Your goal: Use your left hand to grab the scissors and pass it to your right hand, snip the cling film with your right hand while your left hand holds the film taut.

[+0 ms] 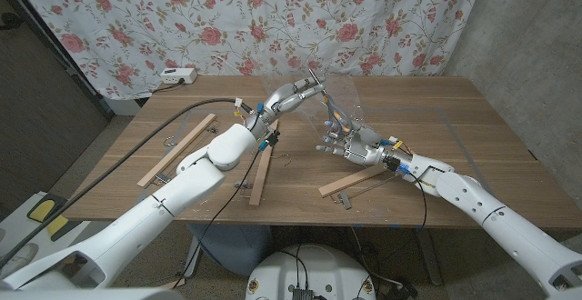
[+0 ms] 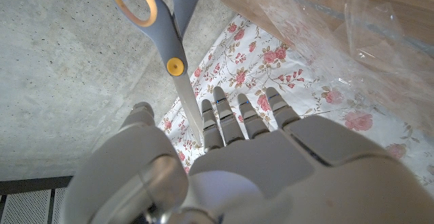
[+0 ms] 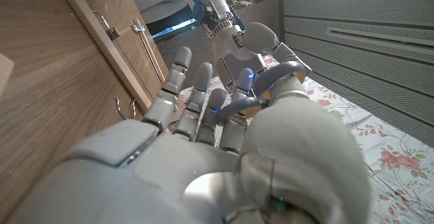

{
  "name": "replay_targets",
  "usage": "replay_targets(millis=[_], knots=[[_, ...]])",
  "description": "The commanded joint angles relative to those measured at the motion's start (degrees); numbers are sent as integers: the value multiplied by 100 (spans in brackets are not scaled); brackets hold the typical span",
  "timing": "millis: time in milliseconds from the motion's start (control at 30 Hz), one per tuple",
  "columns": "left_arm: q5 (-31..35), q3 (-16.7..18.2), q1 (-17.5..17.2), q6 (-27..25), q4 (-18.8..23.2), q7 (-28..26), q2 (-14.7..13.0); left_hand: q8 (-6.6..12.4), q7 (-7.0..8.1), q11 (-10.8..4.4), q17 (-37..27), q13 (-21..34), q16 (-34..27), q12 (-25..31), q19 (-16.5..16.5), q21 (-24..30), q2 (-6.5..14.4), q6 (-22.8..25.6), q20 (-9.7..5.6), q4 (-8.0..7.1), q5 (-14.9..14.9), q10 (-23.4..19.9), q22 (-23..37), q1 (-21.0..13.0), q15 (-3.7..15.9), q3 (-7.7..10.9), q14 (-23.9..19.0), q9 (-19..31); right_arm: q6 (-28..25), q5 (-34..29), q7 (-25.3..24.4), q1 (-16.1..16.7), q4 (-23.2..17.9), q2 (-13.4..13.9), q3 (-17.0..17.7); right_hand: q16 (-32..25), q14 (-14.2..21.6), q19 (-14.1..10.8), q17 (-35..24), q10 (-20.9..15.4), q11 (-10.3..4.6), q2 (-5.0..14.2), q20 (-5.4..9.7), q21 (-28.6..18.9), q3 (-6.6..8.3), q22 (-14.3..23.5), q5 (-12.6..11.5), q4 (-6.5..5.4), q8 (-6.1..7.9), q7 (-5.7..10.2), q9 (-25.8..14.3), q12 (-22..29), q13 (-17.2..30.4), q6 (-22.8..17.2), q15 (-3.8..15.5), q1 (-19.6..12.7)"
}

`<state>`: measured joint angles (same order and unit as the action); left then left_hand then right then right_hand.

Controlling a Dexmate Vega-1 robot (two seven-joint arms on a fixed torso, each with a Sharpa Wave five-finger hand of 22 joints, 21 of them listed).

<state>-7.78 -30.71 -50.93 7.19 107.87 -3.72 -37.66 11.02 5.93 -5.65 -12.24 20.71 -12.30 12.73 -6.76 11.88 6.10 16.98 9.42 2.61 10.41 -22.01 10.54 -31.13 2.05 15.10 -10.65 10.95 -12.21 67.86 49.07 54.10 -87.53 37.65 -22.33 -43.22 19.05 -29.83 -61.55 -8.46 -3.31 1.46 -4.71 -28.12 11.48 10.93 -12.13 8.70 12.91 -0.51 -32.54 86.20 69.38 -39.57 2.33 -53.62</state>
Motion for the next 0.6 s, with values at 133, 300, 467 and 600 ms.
replay_targets(millis=[133,300,467,600], knots=[[23,52,-138,-41,129,-74,-74,11,35,-34,-16,-3,-12,29,16,36,16,-28,73,24,-4,-13,30,41,9,8,-35,6,224,-340,-108,-4,-180,232,-18,35,-140,17,36,65,-25,-97,-13,20,-3,10,22,25,-60,-111,-37,31,36,246,333,-96],[34,51,-163,-68,161,-76,-91,16,35,-39,-15,-11,-12,29,15,36,20,-20,69,26,-4,-11,30,48,8,11,-42,6,296,-489,-136,-34,-239,346,-45,65,-141,8,96,146,-4,-146,-18,27,-32,11,64,12,-78,-131,-54,49,69,328,286,-80],[59,37,-173,-101,193,-78,-99,17,28,-42,-15,-19,-9,30,10,37,28,-23,71,29,-1,-12,30,54,7,17,-42,6,412,-727,-172,-97,-347,481,-101,118,-133,13,179,166,9,-176,-18,41,-33,11,96,19,-86,-142,-70,42,35,388,296,-108],[98,24,-166,-110,216,-79,-105,17,38,-48,-15,-25,-5,32,2,39,35,-25,61,30,1,-15,30,59,9,21,-36,6,457,-856,-137,-179,-404,558,-164,126,-132,11,202,174,7,-192,-32,46,-45,13,119,9,-82,-157,-75,45,30,397,286,-104]])
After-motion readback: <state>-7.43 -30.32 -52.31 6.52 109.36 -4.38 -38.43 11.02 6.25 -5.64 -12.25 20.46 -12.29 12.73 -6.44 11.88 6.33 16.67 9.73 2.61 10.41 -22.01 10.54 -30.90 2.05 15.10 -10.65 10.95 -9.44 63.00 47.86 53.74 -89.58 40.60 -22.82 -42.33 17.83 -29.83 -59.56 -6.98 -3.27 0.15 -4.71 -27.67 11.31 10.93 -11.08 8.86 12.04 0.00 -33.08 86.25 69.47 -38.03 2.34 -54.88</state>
